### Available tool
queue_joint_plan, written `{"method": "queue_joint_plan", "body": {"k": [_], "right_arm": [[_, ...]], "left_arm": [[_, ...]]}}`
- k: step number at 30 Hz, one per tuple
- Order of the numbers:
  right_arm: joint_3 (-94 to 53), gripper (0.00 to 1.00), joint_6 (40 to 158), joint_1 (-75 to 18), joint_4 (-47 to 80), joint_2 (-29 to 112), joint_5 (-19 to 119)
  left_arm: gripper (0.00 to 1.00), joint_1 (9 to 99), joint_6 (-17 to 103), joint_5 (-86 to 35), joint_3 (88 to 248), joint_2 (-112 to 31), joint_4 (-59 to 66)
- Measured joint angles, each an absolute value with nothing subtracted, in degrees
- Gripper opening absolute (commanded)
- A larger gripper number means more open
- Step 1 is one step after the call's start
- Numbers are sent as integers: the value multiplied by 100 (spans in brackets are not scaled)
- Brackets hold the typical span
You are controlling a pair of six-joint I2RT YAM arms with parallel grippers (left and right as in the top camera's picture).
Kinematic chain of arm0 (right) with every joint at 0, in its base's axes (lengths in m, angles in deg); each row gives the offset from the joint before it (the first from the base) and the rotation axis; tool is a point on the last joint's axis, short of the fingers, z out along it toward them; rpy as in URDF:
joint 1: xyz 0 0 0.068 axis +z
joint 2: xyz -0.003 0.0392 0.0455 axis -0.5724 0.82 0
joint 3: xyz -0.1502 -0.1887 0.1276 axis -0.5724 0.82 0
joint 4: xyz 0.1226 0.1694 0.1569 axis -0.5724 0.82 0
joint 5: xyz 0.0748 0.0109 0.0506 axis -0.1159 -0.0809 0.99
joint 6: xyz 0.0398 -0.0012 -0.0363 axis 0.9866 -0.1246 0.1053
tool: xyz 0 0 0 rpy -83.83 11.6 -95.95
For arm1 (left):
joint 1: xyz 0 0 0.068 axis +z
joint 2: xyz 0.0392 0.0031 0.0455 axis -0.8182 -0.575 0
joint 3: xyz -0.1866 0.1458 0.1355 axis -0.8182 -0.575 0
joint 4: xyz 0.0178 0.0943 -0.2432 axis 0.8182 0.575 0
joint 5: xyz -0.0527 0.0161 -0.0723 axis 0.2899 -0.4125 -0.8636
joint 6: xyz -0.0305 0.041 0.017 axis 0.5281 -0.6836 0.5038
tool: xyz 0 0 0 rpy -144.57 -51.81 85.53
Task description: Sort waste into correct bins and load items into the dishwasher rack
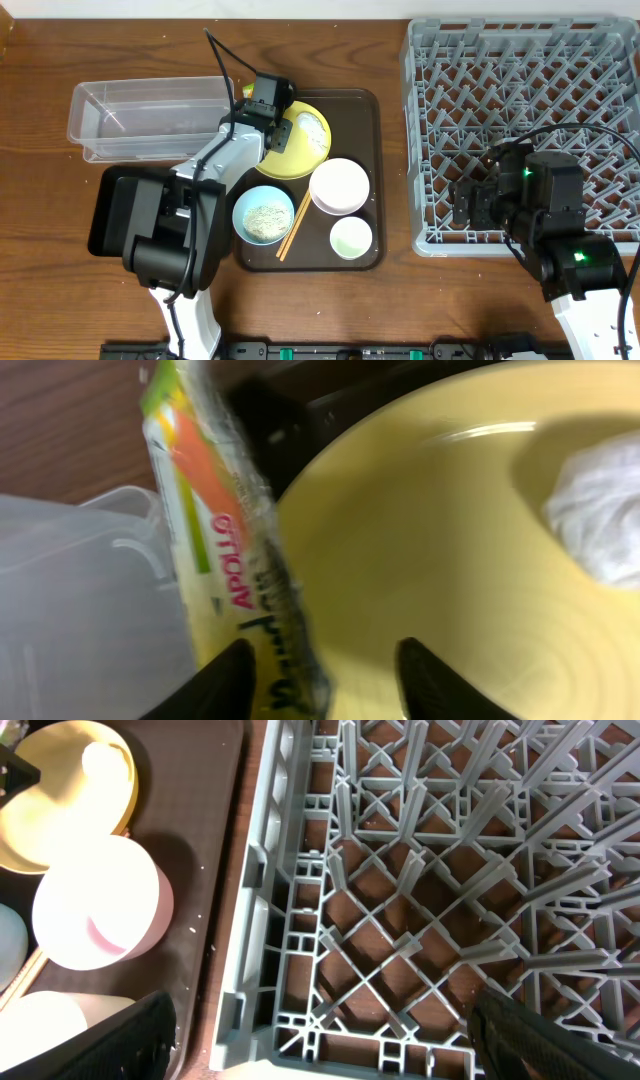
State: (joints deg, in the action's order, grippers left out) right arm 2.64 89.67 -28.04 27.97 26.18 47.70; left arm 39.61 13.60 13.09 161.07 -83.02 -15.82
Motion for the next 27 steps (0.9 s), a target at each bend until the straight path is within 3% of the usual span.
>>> {"method": "queue_joint_plan", "body": {"k": [5, 7, 16, 27], "right_arm": [[264, 92, 8967, -2804, 2797, 2618, 4770], [264, 92, 8967, -2804, 2795, 2618, 4770], [264, 92, 8967, -2804, 2793, 2618, 4770], [264, 92, 8967, -2804, 2793, 2618, 4770]], "left_arm": [[12, 3964, 1317, 1309, 16107, -8337, -1569], [6, 3961, 1304, 1313, 16107, -8337, -1536], [6, 3961, 1334, 1315, 16103, -8136, -1357], [6, 3970, 1822, 1313, 16103, -6608, -1016]]}}
